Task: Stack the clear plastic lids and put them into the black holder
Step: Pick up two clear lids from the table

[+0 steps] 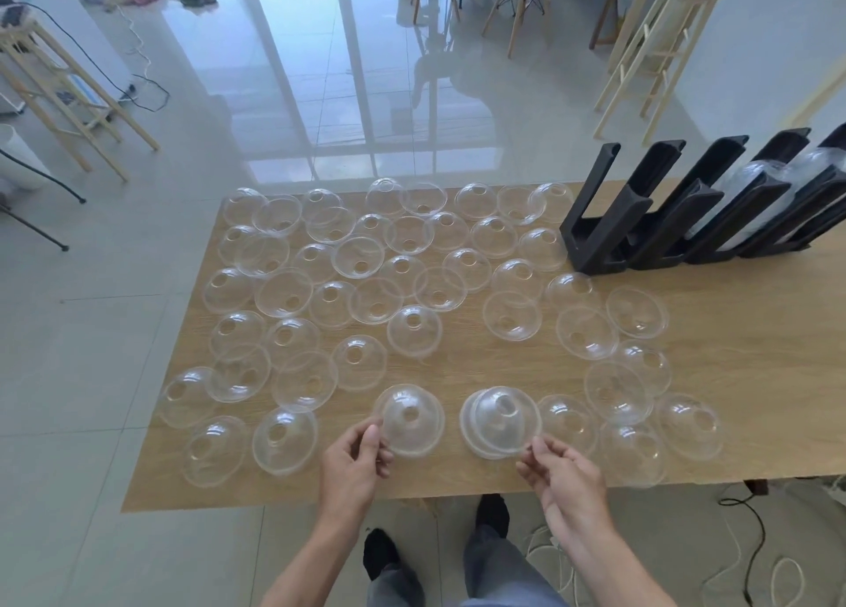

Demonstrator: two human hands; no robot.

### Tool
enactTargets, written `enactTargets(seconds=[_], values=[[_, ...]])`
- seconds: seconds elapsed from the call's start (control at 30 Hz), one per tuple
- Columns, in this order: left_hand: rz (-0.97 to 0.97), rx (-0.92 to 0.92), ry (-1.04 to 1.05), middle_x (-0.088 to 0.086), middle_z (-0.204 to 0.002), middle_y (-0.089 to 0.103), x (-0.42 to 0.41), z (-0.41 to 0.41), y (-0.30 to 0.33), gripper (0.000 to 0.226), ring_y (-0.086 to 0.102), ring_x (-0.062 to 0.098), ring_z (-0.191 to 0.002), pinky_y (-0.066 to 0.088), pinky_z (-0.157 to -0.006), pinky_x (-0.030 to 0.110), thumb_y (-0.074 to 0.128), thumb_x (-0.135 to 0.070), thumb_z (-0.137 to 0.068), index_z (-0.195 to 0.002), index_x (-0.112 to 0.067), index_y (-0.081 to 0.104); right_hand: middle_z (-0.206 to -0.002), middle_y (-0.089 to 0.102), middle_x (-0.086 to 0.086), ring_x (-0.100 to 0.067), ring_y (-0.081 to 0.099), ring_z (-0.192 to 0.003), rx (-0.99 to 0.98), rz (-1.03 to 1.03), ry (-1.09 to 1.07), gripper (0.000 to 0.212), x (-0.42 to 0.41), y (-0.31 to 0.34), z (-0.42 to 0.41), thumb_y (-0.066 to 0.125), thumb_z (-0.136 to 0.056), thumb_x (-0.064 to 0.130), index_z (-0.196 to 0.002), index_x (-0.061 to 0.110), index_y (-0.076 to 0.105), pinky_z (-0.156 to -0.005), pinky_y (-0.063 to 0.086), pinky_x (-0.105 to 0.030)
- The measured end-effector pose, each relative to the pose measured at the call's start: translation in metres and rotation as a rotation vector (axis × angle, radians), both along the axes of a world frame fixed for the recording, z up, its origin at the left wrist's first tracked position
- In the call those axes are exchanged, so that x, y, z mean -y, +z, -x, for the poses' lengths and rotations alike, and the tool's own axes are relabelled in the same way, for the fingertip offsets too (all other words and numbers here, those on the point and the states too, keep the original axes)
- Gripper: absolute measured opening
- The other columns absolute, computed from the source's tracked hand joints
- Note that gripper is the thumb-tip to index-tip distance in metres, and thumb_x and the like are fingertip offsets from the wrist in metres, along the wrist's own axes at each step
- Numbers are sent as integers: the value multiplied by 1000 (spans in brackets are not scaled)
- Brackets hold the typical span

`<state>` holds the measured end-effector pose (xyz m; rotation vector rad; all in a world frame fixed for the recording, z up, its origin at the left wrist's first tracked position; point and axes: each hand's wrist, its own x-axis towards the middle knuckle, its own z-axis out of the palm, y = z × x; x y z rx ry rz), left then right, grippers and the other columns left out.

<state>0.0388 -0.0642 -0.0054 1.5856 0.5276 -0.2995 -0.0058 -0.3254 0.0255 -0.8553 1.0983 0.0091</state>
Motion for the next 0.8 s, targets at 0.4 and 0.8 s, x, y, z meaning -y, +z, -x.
enactTargets(seconds=[0.4, 0.8], values=[[-383, 106, -62, -3, -107, 73, 4, 4, 0, 19, 70, -1, -85, 59, -69, 25, 59, -39, -106, -123, -31, 62, -99, 78, -3, -7, 74, -75, -115, 582, 260, 11, -6, -22, 26, 71, -100, 25, -111, 25, 71, -69, 58, -28], [-728, 240, -516, -12, -146, 38, 30, -21, -8, 89, 61, 12, -117, 56, -83, 31, 73, -66, -85, -157, -40, 27, -160, 38, 1, -20, 52, -141, 38, 1276, 1028, 89, -8, -20, -22, 76, -92, 48, -163, 25, 27, -103, 54, -34]])
